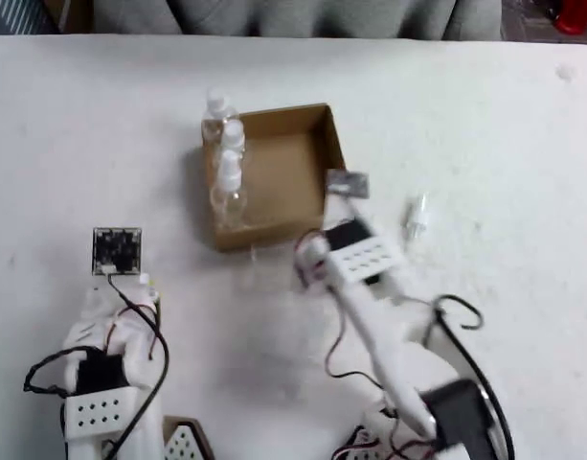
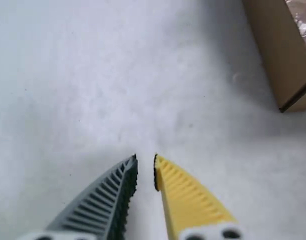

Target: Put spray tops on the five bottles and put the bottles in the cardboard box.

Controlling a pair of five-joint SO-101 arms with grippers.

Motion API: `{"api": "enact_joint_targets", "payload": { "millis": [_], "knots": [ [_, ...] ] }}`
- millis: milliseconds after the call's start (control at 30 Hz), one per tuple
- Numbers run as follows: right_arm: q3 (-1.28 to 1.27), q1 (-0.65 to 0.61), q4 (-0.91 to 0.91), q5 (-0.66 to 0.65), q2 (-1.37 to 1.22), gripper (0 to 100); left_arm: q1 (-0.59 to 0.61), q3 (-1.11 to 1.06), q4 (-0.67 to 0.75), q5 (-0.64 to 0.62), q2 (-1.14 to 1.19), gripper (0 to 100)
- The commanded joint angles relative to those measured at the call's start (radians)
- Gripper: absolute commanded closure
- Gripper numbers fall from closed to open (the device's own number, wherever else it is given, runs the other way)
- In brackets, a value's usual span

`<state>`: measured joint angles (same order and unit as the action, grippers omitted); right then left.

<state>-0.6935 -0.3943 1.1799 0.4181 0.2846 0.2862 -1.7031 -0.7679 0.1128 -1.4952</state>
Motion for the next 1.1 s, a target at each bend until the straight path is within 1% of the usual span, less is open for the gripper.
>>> {"api": "enact_joint_targets", "payload": {
  "millis": [0, 167, 367, 467, 600, 667, 767, 900, 1000, 1067],
  "knots": [
    [0.046, 0.163, 0.061, -0.227, 0.148, 97.6, 0.008, 0.005, 0.009, 0.011, -0.019, 95],
    [0.046, 0.384, 0.067, -0.485, 0.240, 97.4, 0.008, 0.005, -0.005, 0.012, -0.019, 95],
    [0.103, 0.608, 0.065, -0.718, 0.162, 97.4, 0.008, 0.005, -0.005, 0.012, -0.019, 95],
    [0.163, 0.688, 0.065, -0.838, 0.065, 97.4, 0.008, 0.005, -0.005, 0.012, -0.019, 95],
    [0.230, 0.742, 0.033, -0.976, -0.096, 97.3, 0.008, 0.005, -0.005, 0.012, -0.019, 95],
    [0.264, 0.760, -0.025, -1.013, -0.179, 97.3, 0.008, 0.005, -0.005, 0.012, -0.019, 95],
    [0.292, 0.777, -0.177, -1.020, -0.297, 95.4, 0.008, 0.005, -0.005, 0.012, -0.019, 95],
    [0.296, 0.789, -0.352, -1.025, -0.401, 85.9, 0.008, 0.005, -0.005, 0.012, -0.019, 95],
    [0.296, 0.788, -0.371, -1.022, -0.403, 79.9, 0.008, 0.005, -0.005, 0.012, -0.019, 95],
    [0.296, 0.785, -0.371, -1.019, -0.380, 78.6, 0.008, 0.005, -0.005, 0.012, -0.019, 95]
  ]
}}
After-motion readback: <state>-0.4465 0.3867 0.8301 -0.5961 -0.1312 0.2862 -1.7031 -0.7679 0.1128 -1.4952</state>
